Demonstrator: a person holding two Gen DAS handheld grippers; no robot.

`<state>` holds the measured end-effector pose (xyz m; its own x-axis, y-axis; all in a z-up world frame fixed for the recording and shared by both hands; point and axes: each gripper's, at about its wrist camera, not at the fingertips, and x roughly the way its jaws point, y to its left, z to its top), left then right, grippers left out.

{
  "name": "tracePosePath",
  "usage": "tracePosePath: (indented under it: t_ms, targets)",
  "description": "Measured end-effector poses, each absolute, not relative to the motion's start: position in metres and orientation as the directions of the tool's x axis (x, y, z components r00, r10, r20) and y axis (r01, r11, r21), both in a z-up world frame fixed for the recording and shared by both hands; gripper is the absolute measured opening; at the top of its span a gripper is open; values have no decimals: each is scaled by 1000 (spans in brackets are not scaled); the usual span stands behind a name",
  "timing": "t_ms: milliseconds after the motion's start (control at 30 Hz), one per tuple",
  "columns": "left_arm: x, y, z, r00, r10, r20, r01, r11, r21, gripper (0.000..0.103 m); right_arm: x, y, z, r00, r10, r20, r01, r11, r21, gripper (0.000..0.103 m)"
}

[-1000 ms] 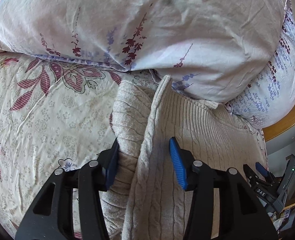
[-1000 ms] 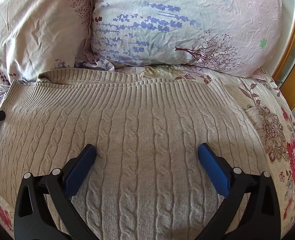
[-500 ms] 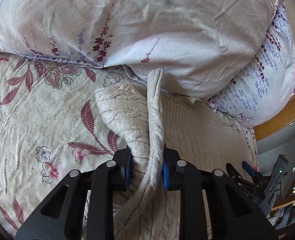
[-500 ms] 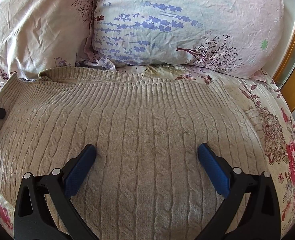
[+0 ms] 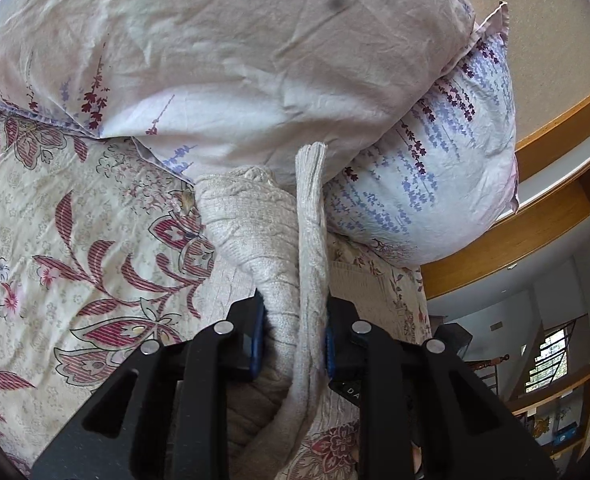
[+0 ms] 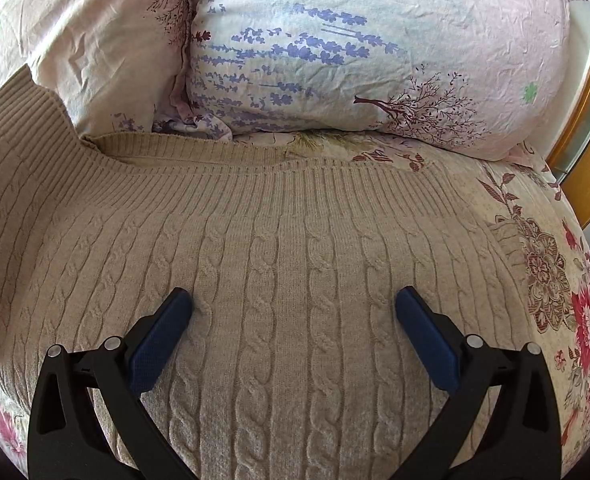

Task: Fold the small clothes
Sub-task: 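Grasp the sweater's folded side with the left gripper and lift it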

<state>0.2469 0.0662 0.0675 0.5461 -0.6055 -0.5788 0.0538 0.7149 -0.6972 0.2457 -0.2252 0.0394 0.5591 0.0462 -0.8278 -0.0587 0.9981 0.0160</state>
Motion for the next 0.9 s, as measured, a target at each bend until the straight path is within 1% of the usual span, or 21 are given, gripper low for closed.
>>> tracePosePath:
  t_ms: [133, 233, 300, 467, 633, 767, 900]
  targets:
    - [248, 53, 71, 546, -646, -533, 35, 654, -756, 21, 245, -227, 40, 554, 60, -830, -70, 997, 25, 102]
    - [250, 38, 72, 541, -673, -505, 27, 614, -789, 21, 243, -241, 48, 564, 65, -823, -33, 998, 57, 102]
    - [250, 29, 72, 538, -688, -486, 20, 587, -809, 21, 242, -259, 57, 593, 74, -802, 17, 994, 104, 102]
    - [255, -9, 76, 516, -736, -439, 32, 528, -848, 21, 241, -311, 69, 639, 161, -752, 108, 949, 295, 102]
    - [264, -61, 78, 462, -786, -410, 64, 491, -869, 21, 235, -342, 83, 690, 174, -703, 132, 924, 359, 102]
    - [270, -106, 58, 386, -824, -414, 51, 467, -883, 21, 232, -366, 82, 701, 208, -682, 142, 896, 421, 102]
    - [275, -145, 19, 317, -844, -432, 13, 460, -888, 21, 230, -397, 75, 705, 219, -675, 191, 858, 477, 102]
